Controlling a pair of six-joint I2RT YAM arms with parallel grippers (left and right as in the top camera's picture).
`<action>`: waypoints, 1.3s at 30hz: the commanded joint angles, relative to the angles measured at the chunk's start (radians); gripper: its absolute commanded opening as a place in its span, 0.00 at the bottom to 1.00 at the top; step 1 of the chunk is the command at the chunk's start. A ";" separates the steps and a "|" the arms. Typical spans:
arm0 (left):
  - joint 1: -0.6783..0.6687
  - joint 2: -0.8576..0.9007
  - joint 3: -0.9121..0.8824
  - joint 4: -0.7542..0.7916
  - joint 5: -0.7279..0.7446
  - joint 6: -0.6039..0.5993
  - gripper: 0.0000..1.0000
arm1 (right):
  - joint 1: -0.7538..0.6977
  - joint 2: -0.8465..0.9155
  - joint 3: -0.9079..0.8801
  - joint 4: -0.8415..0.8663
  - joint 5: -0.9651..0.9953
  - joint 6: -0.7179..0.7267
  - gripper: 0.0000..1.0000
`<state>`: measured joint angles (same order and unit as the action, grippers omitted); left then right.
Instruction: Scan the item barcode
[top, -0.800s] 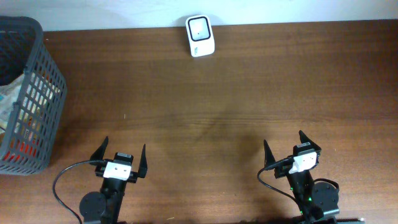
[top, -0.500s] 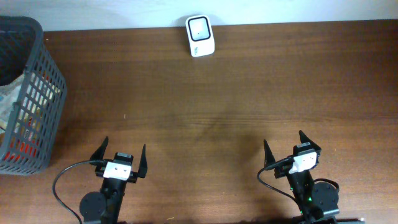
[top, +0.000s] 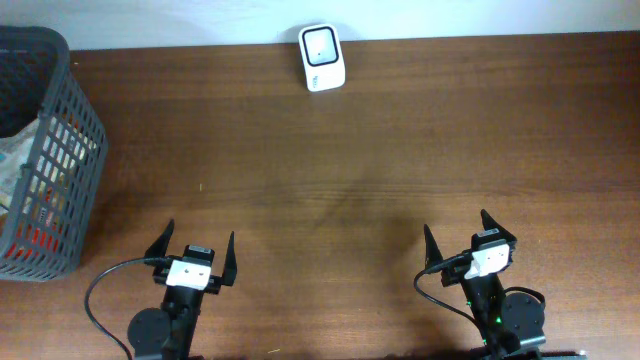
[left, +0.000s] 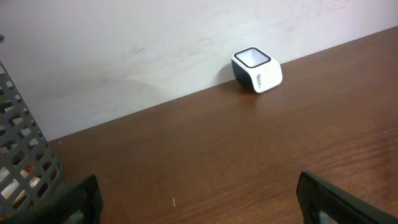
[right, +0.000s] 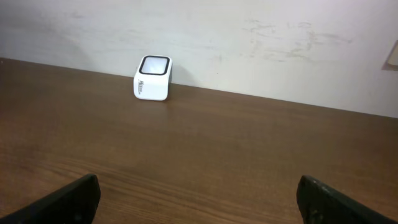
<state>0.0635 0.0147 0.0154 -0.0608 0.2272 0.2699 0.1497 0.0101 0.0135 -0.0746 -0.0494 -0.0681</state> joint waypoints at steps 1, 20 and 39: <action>-0.005 -0.009 -0.006 0.000 -0.008 0.013 0.98 | -0.006 -0.006 -0.008 0.001 -0.005 -0.003 0.99; -0.005 -0.009 -0.006 0.075 -0.007 0.000 0.99 | -0.006 -0.006 -0.008 0.001 -0.005 -0.003 0.99; -0.005 -0.009 -0.005 0.076 -0.007 -0.037 0.99 | -0.006 -0.006 -0.008 0.001 -0.005 -0.003 0.99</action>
<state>0.0635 0.0147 0.0147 0.0113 0.2272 0.2428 0.1497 0.0101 0.0135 -0.0746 -0.0494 -0.0677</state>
